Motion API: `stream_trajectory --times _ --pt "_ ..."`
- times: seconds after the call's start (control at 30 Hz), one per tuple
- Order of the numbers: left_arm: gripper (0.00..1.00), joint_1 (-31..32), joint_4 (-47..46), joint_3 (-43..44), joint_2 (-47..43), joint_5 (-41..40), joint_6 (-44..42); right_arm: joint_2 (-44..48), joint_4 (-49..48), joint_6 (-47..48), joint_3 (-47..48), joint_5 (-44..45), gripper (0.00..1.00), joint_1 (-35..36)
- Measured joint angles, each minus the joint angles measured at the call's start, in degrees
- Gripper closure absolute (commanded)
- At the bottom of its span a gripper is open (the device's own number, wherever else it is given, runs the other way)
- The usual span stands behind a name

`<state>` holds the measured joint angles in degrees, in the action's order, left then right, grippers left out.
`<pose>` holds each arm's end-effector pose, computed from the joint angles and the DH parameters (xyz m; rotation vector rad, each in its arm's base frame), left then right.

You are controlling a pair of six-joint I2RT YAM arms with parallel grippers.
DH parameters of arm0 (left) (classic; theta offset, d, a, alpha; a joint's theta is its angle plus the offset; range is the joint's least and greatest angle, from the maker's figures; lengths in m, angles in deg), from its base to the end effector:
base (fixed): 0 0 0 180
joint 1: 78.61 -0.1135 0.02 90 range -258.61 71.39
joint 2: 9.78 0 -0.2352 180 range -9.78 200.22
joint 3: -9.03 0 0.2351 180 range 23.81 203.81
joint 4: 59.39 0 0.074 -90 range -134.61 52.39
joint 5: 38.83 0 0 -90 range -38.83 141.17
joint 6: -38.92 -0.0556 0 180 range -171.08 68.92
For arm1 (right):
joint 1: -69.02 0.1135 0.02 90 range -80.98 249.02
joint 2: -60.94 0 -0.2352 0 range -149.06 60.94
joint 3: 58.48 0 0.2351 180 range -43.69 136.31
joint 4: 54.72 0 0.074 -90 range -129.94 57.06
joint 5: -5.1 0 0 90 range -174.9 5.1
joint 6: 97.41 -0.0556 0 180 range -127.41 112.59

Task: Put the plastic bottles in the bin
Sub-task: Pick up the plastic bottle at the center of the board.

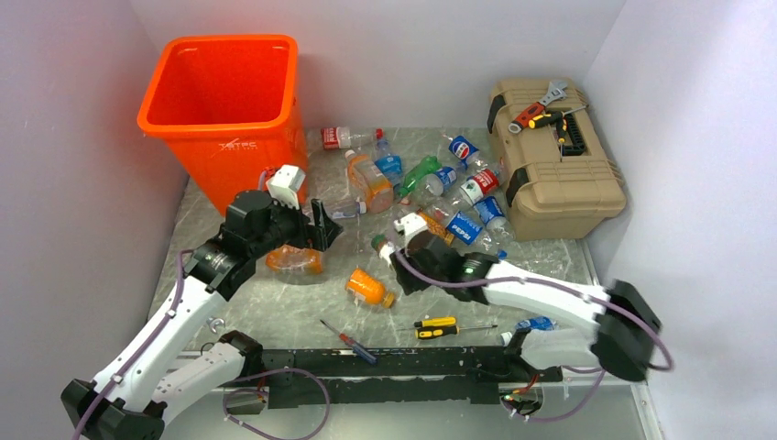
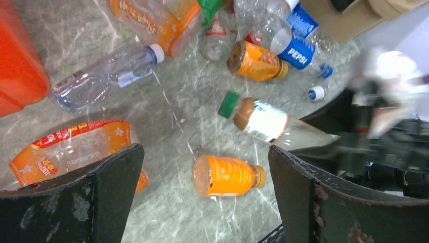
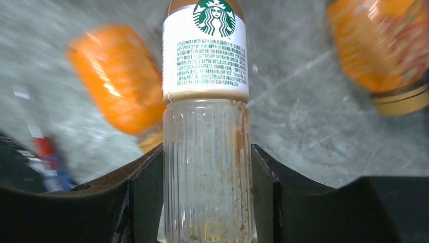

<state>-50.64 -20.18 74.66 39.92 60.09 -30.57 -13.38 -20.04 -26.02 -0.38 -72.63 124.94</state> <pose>0.1835 -0.1072 0.3065 0.2370 2.0265 -0.6957 0.1572 0.2113 0.1747 -0.6967 2.3566 0.3179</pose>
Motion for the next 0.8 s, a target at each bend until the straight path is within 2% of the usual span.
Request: stream_trajectory --times 0.13,0.23,0.33,0.43,0.53,0.63,0.8 --pt "0.0 0.0 -3.28 -2.03 -3.72 -1.29 1.44 17.25 -7.26 0.0 -3.1 -0.26 0.54 0.0" --pt "0.01 0.0 -10.84 -7.37 -10.32 -1.25 4.68 27.74 -17.11 -0.31 -8.7 -2.49 0.56 0.0" --pt "0.0 0.0 -22.86 -13.22 -15.28 1.53 9.44 34.67 -28.7 -1.27 -16.65 -5.6 0.59 0.0" --pt "0.01 0.0 -29.0 -13.25 -13.6 3.85 13.84 36.37 -37.86 -2.84 -22.53 -7.8 0.61 0.0" --pt "0.0 -0.02 -30.47 -8.41 -7.8 6.95 18.1 35.52 -46.82 -5.14 -26.47 -9.51 0.61 0.0" --pt "0.0 0.0 -34.36 -3.8 -1.4 12.15 21.55 34.36 -54.16 -6.86 -28.0 -10.12 0.61 0.0" --pt "0.01 0.0 -40.57 -2.82 6.56 19.19 27.02 29.68 -67.3 -9.14 -28.81 -10.51 0.62 0.02"
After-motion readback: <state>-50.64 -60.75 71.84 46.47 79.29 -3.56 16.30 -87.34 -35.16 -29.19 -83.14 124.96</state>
